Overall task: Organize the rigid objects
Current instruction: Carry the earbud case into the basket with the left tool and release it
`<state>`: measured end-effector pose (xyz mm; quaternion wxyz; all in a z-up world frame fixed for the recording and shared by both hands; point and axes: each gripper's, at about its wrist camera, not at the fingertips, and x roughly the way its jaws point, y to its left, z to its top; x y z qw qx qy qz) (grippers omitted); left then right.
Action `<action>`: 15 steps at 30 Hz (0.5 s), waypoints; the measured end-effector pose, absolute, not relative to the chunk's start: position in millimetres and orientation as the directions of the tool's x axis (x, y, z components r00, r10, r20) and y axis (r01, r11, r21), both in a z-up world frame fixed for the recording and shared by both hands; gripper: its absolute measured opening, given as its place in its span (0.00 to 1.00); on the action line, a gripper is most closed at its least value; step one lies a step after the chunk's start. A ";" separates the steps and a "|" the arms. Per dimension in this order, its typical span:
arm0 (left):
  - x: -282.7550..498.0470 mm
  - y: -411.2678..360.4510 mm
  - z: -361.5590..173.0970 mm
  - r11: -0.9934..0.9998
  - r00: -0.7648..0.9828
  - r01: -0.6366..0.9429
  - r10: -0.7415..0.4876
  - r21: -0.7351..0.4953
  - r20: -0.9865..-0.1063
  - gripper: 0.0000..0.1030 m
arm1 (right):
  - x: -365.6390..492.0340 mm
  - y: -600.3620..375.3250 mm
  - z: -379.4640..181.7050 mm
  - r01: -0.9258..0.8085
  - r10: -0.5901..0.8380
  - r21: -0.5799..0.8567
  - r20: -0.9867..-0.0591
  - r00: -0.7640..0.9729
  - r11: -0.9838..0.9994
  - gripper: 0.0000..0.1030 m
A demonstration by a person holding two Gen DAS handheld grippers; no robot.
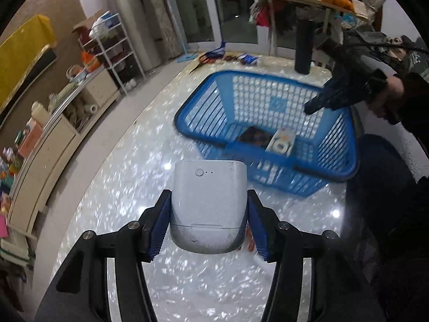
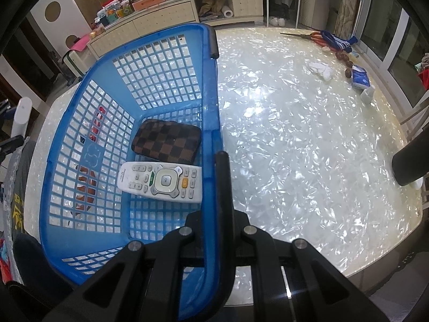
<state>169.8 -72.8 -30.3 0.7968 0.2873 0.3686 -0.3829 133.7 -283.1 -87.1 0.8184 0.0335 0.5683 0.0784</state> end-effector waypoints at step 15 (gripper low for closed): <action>172.2 -172.0 -31.8 0.425 0.352 0.896 -0.493 0.133 -0.796 0.57 | 133.8 -283.9 -87.9 -0.099 0.197 0.172 -0.913 0.357 0.980 0.07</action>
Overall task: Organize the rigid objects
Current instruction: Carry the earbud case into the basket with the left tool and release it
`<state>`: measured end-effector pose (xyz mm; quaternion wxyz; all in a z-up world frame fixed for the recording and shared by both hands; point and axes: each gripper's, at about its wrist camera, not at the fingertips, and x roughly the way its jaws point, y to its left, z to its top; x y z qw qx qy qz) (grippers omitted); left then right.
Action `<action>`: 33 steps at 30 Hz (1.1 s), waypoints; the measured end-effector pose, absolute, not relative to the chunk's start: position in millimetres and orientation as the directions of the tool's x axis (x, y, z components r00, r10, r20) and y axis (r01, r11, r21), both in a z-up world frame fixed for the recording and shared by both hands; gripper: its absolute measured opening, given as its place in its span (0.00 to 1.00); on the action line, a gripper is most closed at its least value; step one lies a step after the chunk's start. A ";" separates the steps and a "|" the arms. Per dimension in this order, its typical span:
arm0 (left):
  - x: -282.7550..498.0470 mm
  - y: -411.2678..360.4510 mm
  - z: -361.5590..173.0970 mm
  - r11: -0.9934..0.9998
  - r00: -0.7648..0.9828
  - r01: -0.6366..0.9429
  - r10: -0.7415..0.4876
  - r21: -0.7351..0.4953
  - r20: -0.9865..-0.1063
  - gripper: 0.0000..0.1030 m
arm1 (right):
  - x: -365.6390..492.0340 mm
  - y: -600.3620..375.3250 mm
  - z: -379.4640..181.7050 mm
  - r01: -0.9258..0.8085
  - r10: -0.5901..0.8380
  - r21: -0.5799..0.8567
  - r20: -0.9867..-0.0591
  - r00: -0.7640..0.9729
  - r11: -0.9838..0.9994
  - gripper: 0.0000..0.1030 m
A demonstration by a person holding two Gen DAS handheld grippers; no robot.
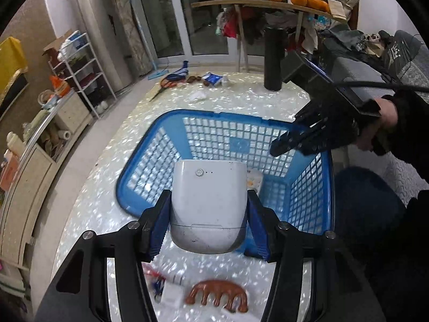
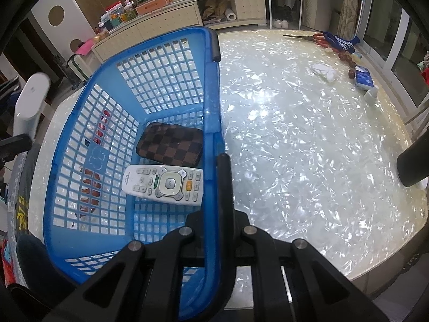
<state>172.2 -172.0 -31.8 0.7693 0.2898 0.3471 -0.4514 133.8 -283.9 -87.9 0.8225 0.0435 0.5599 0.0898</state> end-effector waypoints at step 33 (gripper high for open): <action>227.7 -245.0 -126.0 0.363 0.276 0.918 -0.290 0.162 -0.916 0.57 | 132.7 -287.2 -91.2 -0.095 0.231 0.211 -0.904 0.359 0.973 0.07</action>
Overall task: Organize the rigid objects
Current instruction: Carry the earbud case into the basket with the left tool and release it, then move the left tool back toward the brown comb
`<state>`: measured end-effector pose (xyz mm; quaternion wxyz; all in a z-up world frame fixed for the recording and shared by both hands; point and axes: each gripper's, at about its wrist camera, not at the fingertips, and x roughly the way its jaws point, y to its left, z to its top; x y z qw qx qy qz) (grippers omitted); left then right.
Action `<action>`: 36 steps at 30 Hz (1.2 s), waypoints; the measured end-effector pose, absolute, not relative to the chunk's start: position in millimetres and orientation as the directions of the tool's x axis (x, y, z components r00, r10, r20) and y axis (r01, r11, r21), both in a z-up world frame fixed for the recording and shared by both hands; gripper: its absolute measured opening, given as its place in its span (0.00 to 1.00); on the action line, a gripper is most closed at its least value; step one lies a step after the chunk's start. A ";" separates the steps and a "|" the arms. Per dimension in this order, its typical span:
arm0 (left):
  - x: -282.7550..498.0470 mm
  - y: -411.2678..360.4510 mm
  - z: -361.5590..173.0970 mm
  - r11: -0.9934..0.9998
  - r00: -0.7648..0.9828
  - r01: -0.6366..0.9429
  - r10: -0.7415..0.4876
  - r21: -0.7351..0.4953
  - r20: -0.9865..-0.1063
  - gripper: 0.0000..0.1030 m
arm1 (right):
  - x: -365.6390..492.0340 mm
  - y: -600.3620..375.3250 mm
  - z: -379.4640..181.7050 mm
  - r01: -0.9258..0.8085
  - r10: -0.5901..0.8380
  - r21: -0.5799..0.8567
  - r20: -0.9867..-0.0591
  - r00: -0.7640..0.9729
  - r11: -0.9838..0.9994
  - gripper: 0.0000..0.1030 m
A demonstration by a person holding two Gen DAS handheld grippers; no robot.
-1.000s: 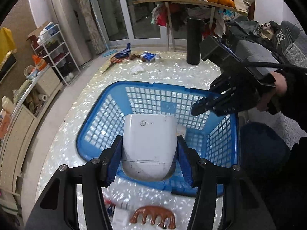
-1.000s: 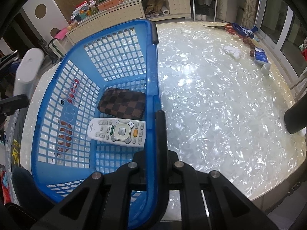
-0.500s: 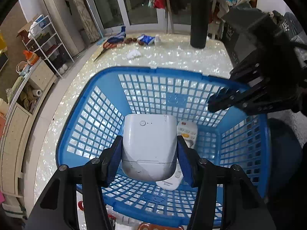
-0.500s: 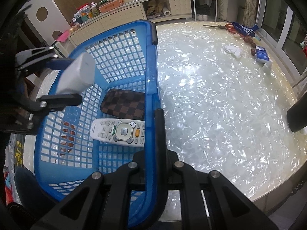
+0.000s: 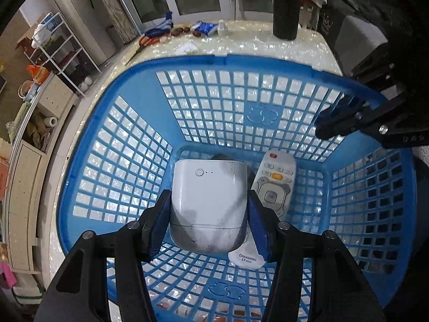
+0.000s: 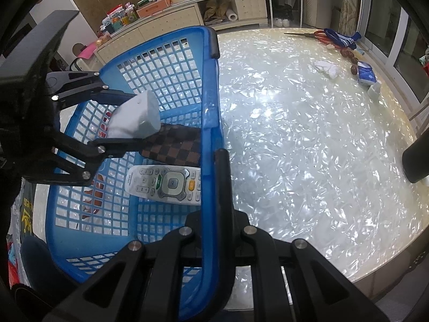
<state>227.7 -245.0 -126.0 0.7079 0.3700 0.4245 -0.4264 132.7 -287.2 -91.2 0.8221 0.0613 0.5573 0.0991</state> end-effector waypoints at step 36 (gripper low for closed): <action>205.0 -192.8 -54.9 0.404 0.302 0.897 -0.265 0.178 -0.916 1.00 | 134.8 -287.8 -93.8 -0.089 0.228 0.210 -0.903 0.365 0.974 0.07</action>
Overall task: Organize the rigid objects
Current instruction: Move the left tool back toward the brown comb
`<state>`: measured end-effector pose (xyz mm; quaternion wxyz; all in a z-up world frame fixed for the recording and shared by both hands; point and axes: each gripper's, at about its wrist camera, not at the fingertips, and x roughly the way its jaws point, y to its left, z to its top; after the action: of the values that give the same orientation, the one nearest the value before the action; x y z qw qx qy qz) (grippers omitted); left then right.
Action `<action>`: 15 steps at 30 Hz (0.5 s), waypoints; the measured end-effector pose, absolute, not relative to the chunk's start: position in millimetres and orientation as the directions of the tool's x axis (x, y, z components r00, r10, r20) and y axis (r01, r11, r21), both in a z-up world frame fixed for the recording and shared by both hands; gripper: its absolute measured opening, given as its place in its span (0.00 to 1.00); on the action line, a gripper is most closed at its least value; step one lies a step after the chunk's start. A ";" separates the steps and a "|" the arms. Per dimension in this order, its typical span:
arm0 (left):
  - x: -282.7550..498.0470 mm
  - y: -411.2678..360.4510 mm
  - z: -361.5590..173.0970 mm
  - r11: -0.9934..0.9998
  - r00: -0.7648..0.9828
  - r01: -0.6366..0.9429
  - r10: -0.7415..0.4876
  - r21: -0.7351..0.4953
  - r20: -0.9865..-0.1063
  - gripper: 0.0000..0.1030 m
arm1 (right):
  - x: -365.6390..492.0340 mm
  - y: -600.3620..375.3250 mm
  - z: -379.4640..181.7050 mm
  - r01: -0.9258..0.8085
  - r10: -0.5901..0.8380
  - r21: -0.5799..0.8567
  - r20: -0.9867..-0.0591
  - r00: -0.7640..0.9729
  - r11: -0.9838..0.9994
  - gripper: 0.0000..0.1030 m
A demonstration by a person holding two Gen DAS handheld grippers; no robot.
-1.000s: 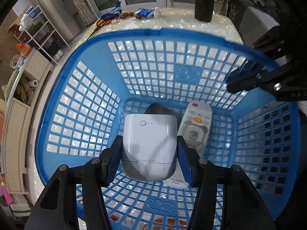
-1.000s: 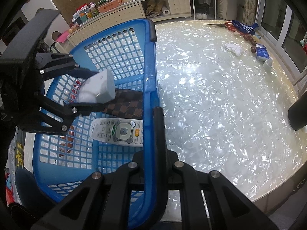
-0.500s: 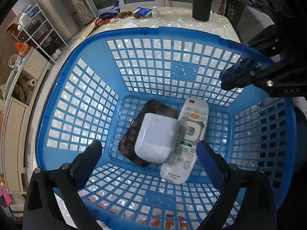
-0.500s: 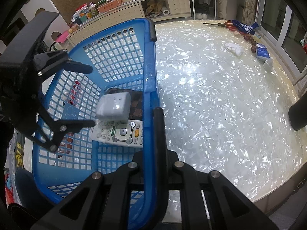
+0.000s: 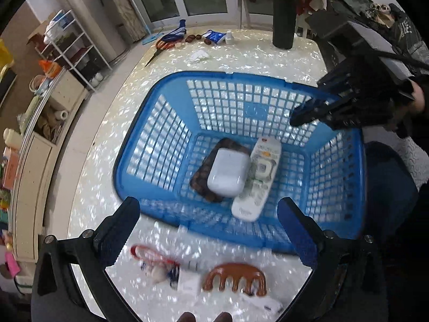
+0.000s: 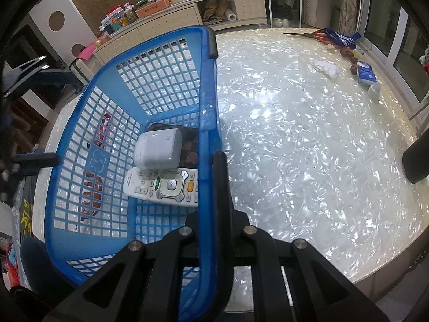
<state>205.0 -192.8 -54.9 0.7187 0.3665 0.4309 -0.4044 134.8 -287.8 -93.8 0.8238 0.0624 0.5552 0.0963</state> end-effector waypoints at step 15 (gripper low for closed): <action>196.7 -80.1 -92.0 0.716 0.249 0.693 -0.127 0.085 -0.960 1.00 | 130.4 -287.9 -88.0 -0.102 0.232 0.208 -0.896 0.379 0.973 0.07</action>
<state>196.7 -80.1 -92.0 0.7469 0.2583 0.5480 -0.2742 130.4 -287.9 -88.0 0.8281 0.0590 0.5482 0.1007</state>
